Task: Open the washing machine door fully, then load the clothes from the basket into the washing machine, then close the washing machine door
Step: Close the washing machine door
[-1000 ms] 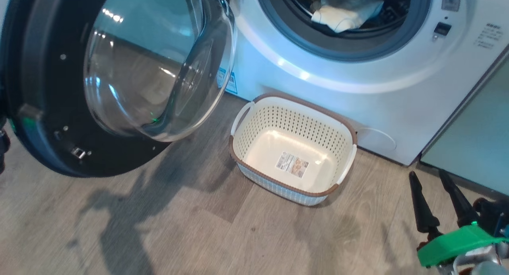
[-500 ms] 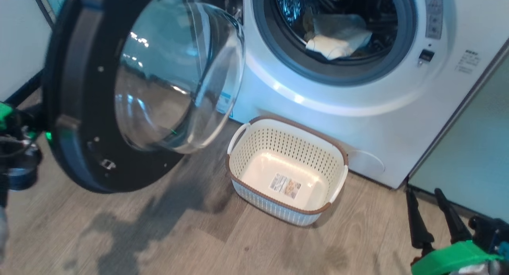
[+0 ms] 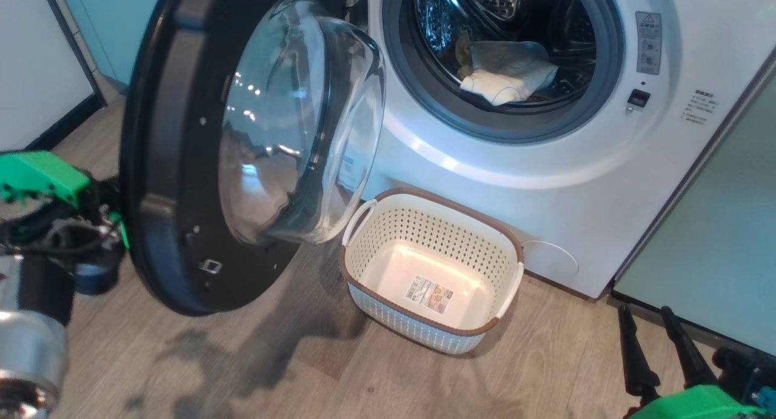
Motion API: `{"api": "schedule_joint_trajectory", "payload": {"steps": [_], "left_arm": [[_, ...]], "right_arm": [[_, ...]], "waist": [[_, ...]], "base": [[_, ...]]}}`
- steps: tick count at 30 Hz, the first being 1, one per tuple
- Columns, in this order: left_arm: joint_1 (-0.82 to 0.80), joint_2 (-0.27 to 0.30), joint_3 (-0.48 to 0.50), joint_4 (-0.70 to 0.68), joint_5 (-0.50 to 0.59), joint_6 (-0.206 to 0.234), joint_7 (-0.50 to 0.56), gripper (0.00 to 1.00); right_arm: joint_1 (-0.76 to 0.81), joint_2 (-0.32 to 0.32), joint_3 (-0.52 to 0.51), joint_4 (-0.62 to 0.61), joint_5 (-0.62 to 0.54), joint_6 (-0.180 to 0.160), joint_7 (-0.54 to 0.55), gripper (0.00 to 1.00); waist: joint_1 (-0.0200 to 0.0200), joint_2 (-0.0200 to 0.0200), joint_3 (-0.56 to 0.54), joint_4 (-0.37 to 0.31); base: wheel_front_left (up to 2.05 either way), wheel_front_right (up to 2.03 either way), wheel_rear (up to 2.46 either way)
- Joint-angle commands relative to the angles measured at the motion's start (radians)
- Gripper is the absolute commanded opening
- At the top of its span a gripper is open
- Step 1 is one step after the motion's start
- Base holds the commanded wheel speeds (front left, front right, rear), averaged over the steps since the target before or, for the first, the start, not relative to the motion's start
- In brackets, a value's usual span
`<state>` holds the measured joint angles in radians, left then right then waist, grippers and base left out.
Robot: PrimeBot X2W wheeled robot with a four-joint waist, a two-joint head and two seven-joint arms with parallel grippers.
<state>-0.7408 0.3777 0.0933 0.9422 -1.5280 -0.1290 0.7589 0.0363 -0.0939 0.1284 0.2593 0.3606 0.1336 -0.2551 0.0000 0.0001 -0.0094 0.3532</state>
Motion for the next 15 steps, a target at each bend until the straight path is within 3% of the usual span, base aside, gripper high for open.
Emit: {"api": "schedule_joint_trajectory", "payload": {"steps": [1, 15], "left_arm": [[-0.012, 0.035, 0.021, -0.037, -0.012, -0.002, 0.015, 0.0], [0.058, -0.041, -0.012, -0.167, -0.033, -0.002, 0.093, 0.0]], "right_arm": [[-0.023, -0.011, 0.012, -0.032, -0.001, -0.003, -0.007, 1.0], [-0.014, -0.005, -0.002, -0.033, -0.006, -0.003, -0.007, 1.0]], "waist": [[0.0, -0.0001, -0.002, -0.002], [0.0, -0.0001, -0.011, -0.02]], "base": [[0.0, 0.0, 0.0], [0.0, 0.0, 0.0]]}}
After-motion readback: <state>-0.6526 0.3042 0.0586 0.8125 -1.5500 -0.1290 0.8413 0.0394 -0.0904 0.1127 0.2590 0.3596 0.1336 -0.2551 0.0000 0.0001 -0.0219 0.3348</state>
